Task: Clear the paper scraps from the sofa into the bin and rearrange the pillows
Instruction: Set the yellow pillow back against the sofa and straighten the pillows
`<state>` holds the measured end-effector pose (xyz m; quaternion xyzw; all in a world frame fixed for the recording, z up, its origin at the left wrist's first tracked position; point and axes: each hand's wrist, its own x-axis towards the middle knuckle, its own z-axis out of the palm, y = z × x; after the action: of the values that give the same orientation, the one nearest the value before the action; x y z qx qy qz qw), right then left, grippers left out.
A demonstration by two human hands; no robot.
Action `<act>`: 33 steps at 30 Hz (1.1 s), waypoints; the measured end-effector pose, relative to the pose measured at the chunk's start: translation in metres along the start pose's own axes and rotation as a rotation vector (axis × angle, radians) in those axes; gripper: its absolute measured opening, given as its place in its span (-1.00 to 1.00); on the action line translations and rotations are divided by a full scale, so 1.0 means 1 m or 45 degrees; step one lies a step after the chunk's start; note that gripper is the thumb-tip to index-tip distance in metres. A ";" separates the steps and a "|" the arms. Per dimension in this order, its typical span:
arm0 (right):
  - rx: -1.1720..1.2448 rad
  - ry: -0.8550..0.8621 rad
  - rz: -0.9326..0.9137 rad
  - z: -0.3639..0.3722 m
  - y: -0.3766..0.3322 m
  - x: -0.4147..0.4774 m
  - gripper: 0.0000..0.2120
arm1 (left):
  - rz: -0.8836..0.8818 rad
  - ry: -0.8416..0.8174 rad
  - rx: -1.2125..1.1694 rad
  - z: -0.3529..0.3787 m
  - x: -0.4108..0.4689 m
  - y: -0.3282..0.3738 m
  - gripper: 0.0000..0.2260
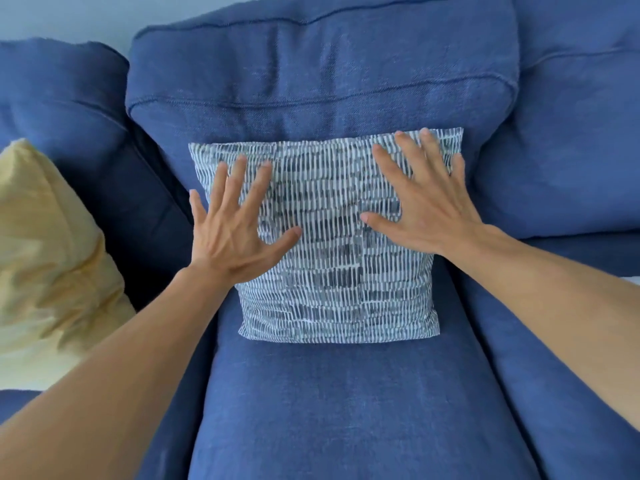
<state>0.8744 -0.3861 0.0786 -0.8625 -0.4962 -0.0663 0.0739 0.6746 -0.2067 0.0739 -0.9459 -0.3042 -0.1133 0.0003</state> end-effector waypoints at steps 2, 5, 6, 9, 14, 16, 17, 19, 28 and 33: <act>0.014 0.003 0.009 -0.008 -0.003 -0.001 -0.16 | -0.005 -0.009 -0.005 -0.007 -0.004 0.006 -0.15; 0.035 0.031 0.027 -0.044 -0.009 -0.014 -0.17 | 0.018 0.025 -0.029 -0.041 -0.013 0.021 -0.16; 0.036 0.038 0.030 -0.055 -0.009 -0.018 -0.17 | 0.028 0.038 -0.032 -0.052 -0.014 0.024 -0.16; 0.041 0.060 0.051 -0.094 -0.012 -0.036 -0.18 | 0.067 0.078 -0.027 -0.088 -0.018 0.037 -0.17; 0.013 0.108 0.096 -0.157 -0.018 -0.074 -0.19 | 0.124 0.139 -0.046 -0.149 -0.042 0.060 -0.17; -0.007 0.124 0.110 -0.182 -0.021 -0.092 -0.20 | 0.143 0.128 -0.048 -0.172 -0.056 0.068 -0.17; -0.018 0.139 0.120 -0.196 -0.023 -0.102 -0.20 | 0.154 0.127 -0.054 -0.185 -0.064 0.074 -0.16; -0.038 0.161 0.152 -0.223 -0.024 -0.124 -0.20 | 0.165 0.131 -0.083 -0.207 -0.079 0.084 -0.16; -0.097 0.222 0.385 -0.300 0.000 -0.238 -0.22 | 0.348 0.147 -0.139 -0.270 -0.124 0.153 -0.16; -0.142 0.276 0.516 -0.327 0.044 -0.303 -0.23 | 0.486 0.170 -0.184 -0.275 -0.137 0.222 -0.17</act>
<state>0.7476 -0.7276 0.3399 -0.9351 -0.2977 -0.1696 0.0908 0.6354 -0.4855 0.3277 -0.9743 -0.1098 -0.1951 -0.0258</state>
